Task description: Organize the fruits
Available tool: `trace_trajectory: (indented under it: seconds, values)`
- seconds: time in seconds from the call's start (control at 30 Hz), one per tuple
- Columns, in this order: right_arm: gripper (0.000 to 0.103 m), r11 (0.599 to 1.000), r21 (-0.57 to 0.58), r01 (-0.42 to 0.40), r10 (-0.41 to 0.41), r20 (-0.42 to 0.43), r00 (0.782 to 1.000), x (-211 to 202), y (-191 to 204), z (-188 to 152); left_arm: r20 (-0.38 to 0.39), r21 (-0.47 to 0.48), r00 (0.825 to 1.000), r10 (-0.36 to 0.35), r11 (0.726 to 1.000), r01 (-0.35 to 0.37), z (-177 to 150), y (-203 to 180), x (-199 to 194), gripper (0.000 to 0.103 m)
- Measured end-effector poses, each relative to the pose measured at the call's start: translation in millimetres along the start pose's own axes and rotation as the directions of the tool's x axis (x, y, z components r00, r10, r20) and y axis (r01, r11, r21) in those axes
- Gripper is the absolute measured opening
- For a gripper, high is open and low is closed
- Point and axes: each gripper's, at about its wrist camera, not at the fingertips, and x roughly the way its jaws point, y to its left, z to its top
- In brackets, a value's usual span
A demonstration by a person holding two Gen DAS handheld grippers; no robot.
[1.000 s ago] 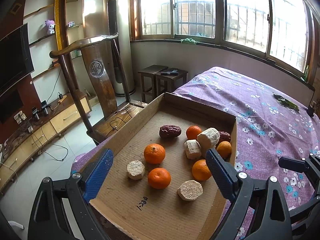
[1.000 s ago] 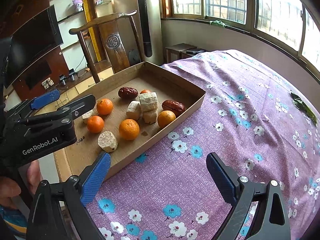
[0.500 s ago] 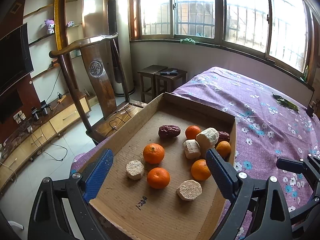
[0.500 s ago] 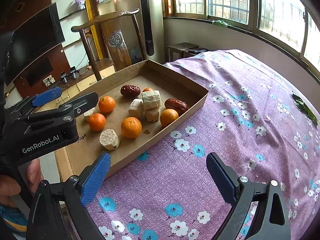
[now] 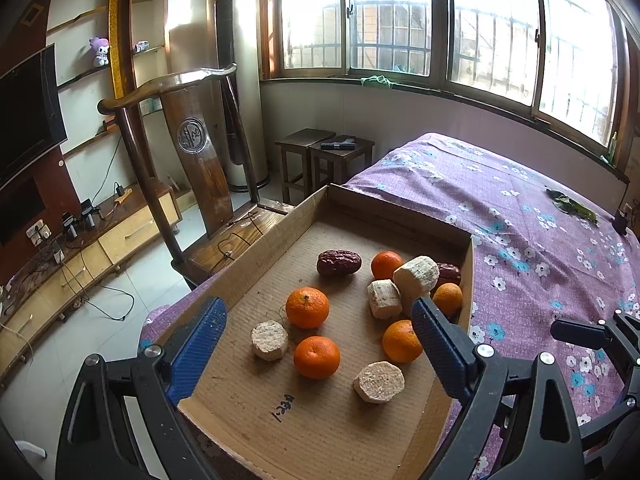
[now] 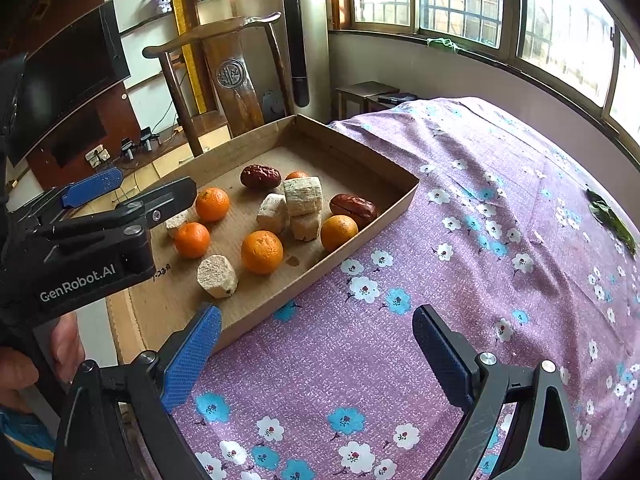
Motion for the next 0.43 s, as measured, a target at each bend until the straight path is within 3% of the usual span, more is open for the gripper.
trace_trajectory:
  seconds: [0.27,0.43]
  values:
    - [0.099,1.0,0.011,0.008,-0.008,0.004,1.0,-3,-6,0,0.022,0.029,1.0,0.015,0.999,-0.016,-1,-6,0,0.093]
    - [0.099,0.997,0.062,0.042,-0.043,0.02,0.999,-15,-26,-7,0.028,0.066,0.999,-0.026,0.998,0.024,0,-28,-4,0.093]
